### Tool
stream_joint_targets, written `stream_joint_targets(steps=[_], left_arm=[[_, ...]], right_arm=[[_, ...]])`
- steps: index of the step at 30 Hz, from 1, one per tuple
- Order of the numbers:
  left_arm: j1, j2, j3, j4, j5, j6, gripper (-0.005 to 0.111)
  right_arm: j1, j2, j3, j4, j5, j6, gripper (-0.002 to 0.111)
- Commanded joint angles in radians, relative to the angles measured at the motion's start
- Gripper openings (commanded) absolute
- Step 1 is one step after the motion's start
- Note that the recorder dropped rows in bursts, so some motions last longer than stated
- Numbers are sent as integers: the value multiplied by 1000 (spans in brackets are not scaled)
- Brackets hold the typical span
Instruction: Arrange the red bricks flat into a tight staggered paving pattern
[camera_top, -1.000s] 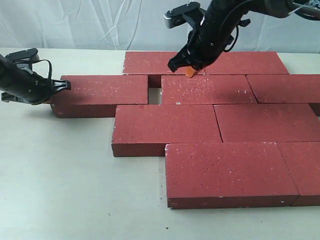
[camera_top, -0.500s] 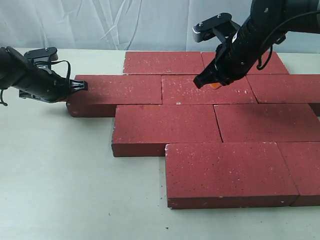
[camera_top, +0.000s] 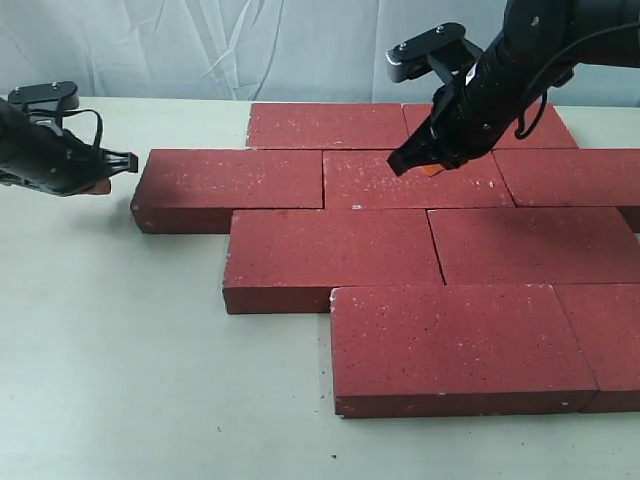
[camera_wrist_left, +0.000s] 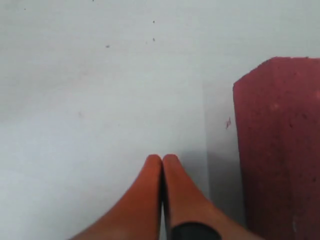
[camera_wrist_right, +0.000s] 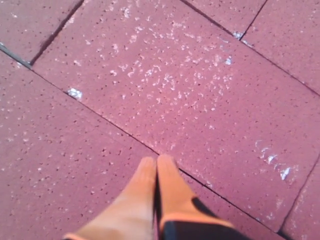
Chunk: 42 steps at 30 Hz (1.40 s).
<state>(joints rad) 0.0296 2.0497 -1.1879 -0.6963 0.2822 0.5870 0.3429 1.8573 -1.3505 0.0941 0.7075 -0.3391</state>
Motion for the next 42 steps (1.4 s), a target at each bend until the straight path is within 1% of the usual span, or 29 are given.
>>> stream_joint_targets(steps=[1, 3, 7, 8, 11, 17, 22, 27, 30, 32, 37, 42], left_arm=[[54, -107, -1, 22, 131, -2, 0], [71, -181, -1, 47, 190, -10, 0], [71, -300, -1, 119, 291, -35, 0], [71, -317, -1, 122, 304, -38, 0], [71, -367, 4, 137, 319, -59, 0], [71, -497, 75, 139, 312, -75, 0], [71, -640, 177, 139, 225, -75, 0], [69, -784, 280, 141, 154, -75, 0], [62, -872, 338, 141, 89, -75, 0], [47, -934, 379, 141, 45, -75, 0], [-11, -1065, 463, 145, -16, -75, 0], [-42, -1170, 553, 146, -83, -77, 0]], right_arm=[[-28, -29, -1, -83, 86, 63, -1], [-71, -60, -3, -85, 171, 74, -1], [-189, -150, 2, -85, 346, 112, -1], [-201, -167, 4, -85, 359, 114, -1], [-224, -248, 44, -85, 350, 125, -1], [-224, -478, 173, -85, 204, 131, -1], [-224, -628, 249, -81, 158, 133, -1], [-224, -721, 321, -60, 116, 133, -1], [-224, -786, 372, -24, 71, 133, -1], [-224, -843, 414, -14, 24, 133, -1], [-224, -995, 527, -14, -116, 133, -1], [-224, -1095, 610, -14, -165, 131, -1]])
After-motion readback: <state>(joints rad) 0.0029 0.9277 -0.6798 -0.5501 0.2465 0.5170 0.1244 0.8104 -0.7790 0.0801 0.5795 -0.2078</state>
